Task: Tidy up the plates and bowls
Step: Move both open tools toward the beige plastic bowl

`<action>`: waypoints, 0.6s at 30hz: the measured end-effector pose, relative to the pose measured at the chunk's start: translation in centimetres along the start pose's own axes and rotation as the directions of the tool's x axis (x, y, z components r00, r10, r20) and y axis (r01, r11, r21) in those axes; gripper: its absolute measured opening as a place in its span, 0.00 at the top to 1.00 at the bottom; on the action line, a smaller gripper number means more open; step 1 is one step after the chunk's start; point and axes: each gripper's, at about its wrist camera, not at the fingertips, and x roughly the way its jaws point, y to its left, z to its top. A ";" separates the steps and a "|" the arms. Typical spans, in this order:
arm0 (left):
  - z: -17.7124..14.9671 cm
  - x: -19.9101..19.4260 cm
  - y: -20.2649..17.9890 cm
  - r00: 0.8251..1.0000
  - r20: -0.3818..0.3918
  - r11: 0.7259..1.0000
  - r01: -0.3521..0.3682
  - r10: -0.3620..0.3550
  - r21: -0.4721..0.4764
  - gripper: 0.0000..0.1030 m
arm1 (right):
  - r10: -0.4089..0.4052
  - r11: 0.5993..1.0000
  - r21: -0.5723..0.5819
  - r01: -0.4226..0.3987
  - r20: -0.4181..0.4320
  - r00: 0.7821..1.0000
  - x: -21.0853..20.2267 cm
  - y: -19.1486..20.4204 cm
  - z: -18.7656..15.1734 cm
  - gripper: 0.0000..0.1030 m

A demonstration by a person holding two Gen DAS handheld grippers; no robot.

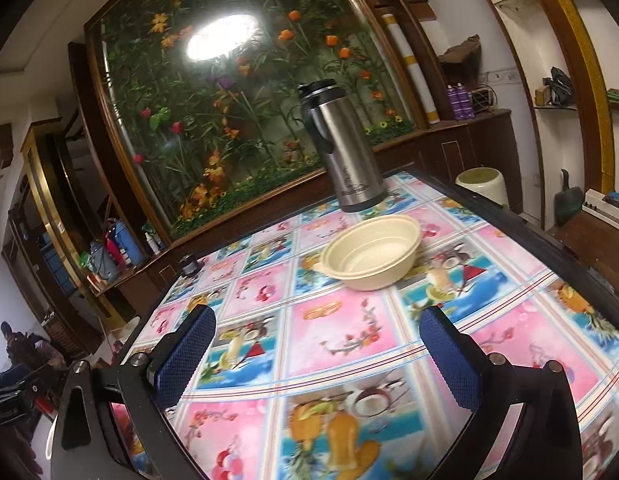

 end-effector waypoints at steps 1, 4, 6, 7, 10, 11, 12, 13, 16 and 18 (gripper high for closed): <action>0.2 0.2 -0.4 1.000 -0.002 1.000 0.003 -0.003 0.007 0.00 | -0.005 1.000 -0.001 0.005 -0.001 1.000 0.1 -0.4 0.2 0.00; 0.9 0.9 -1.8 1.000 -0.008 0.999 0.014 -0.014 0.032 0.00 | -0.020 1.000 -0.003 0.020 -0.004 1.000 0.5 -1.3 0.6 0.00; 1.4 1.5 -2.8 1.000 -0.015 0.999 0.028 -0.028 0.047 0.00 | -0.029 1.000 -0.004 0.029 -0.001 1.000 0.7 -1.8 1.0 0.00; 1.8 1.9 -3.5 0.999 -0.019 0.998 0.033 -0.032 0.057 0.00 | -0.035 0.999 -0.004 0.035 0.001 0.999 1.0 -2.3 1.3 0.00; 2.7 2.8 -5.0 0.999 -0.027 0.995 0.047 -0.045 0.084 0.00 | -0.049 0.999 0.003 0.049 0.005 0.999 1.6 -3.2 2.3 0.00; 3.0 3.0 -5.5 0.998 -0.027 0.994 0.051 -0.049 0.093 0.00 | -0.053 0.999 0.006 0.053 0.009 0.999 1.9 -3.5 2.7 0.00; 3.2 3.2 -5.9 0.998 -0.025 0.994 0.052 -0.050 0.098 0.00 | -0.057 0.998 0.010 0.057 0.013 0.998 2.2 -3.8 3.1 0.00; 3.5 3.4 -6.3 0.998 -0.023 0.993 0.056 -0.054 0.105 0.00 | -0.062 0.998 0.012 0.062 0.015 0.998 2.6 -4.1 3.6 0.00; 4.6 4.1 -7.8 0.998 -0.020 0.990 0.067 -0.065 0.127 0.00 | -0.078 0.997 0.010 0.078 0.023 0.997 3.9 -4.9 4.9 0.00; 5.1 4.6 -8.5 0.998 -0.018 0.988 0.070 -0.068 0.141 0.00 | -0.086 0.996 0.007 0.086 0.027 0.996 4.9 -5.1 5.7 0.00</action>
